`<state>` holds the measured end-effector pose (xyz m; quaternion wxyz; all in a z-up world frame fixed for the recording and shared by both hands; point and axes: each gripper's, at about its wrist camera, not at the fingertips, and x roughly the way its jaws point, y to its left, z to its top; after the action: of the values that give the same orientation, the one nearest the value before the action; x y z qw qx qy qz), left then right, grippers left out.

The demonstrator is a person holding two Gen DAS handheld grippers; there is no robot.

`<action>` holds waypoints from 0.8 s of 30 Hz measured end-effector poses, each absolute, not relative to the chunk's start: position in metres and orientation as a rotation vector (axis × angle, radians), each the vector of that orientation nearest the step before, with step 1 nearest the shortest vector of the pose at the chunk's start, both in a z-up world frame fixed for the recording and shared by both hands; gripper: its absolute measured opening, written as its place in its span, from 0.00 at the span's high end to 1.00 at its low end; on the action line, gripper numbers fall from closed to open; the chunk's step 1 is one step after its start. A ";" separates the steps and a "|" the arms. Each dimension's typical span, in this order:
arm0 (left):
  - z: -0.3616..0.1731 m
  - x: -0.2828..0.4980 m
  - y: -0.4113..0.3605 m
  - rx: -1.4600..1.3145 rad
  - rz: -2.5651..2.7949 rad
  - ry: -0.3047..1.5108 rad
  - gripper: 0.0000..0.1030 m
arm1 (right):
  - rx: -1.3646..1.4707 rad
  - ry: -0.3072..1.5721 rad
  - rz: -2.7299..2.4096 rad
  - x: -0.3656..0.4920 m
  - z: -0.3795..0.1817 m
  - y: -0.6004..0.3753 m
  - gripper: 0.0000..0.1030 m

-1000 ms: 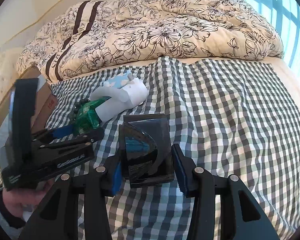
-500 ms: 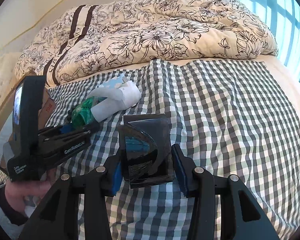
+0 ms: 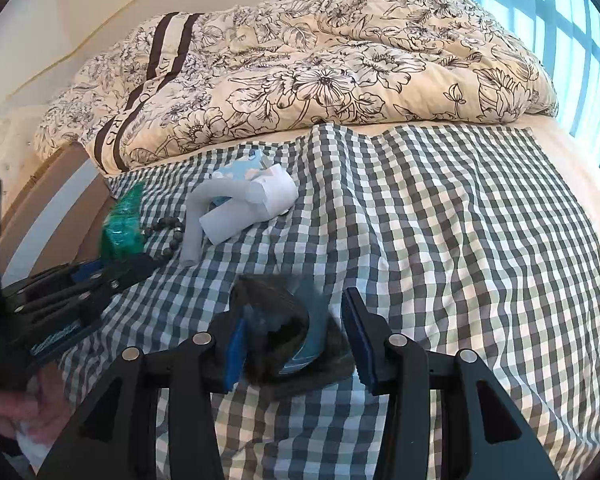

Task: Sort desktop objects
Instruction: 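Grasp the green snack bag with the left gripper, then lift the green bag and black case and carry both toward the cardboard box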

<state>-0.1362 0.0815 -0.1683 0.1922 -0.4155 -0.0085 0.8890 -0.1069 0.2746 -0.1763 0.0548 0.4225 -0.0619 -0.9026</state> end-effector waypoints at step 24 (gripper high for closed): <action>-0.136 -0.096 0.069 -1.070 2.495 0.046 0.74 | 1.430 -0.170 -2.632 -0.118 -0.218 0.265 0.88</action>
<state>-0.0964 0.0689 -0.1362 0.2117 -0.3853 0.0166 0.8980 -0.1182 0.2655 -0.2176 0.0705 0.4755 -0.0565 -0.8751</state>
